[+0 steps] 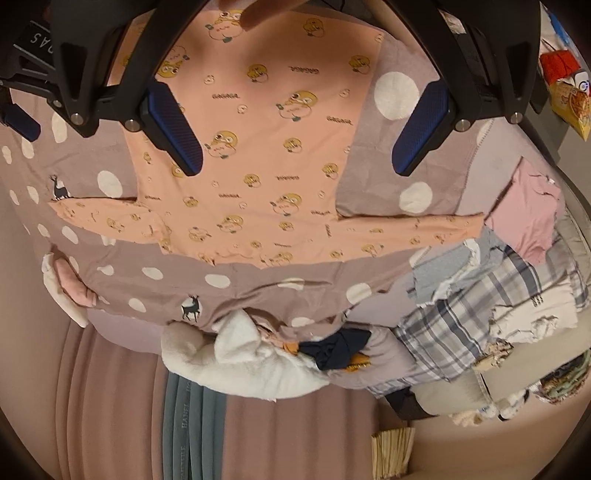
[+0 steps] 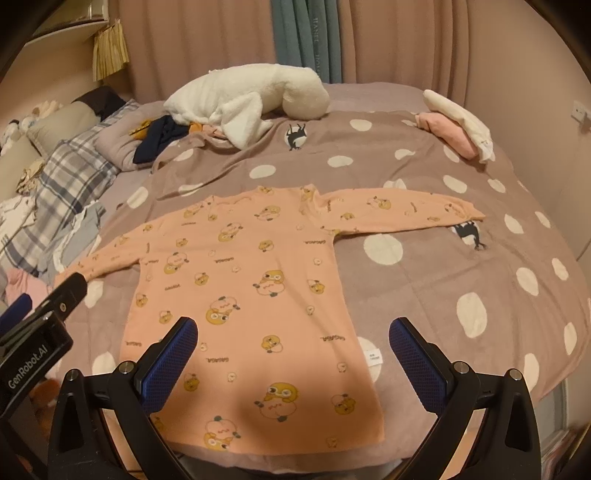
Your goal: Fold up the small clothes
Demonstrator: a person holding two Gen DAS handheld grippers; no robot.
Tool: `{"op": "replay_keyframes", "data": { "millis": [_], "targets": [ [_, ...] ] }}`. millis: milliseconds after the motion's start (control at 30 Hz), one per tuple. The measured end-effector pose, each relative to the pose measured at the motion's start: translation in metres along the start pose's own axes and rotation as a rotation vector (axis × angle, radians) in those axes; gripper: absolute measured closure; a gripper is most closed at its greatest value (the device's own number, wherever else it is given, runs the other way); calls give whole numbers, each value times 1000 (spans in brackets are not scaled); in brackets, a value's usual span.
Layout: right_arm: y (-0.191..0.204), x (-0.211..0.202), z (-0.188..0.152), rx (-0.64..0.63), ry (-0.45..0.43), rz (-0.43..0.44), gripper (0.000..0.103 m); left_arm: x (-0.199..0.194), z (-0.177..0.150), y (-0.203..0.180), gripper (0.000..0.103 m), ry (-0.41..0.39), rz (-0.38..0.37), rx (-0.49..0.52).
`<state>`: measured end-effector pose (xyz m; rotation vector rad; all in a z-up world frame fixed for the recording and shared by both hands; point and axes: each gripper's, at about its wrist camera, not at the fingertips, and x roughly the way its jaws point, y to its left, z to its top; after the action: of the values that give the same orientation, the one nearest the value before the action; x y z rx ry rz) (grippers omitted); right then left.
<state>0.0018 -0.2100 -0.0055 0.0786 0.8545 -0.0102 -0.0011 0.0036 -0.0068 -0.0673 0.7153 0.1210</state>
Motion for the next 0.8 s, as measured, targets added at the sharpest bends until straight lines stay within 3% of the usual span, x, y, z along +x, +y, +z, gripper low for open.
{"op": "replay_keyframes", "data": {
  "millis": [167, 367, 600, 800],
  "targets": [
    [3, 0, 0, -27, -23, -17, 0, -2, 0, -1, 2, 13, -102, -44],
    [4, 3, 1, -46, -46, -66, 0, -4, 2, -9, 2, -9, -21, 10],
    [12, 1, 2, -99, -74, -127, 0, -1, 1, -7, 3, 13, -49, -13],
    [13, -6, 1, -84, -148, -88, 0, -3, -1, -10, 4, 10, -64, -1]
  ]
}}
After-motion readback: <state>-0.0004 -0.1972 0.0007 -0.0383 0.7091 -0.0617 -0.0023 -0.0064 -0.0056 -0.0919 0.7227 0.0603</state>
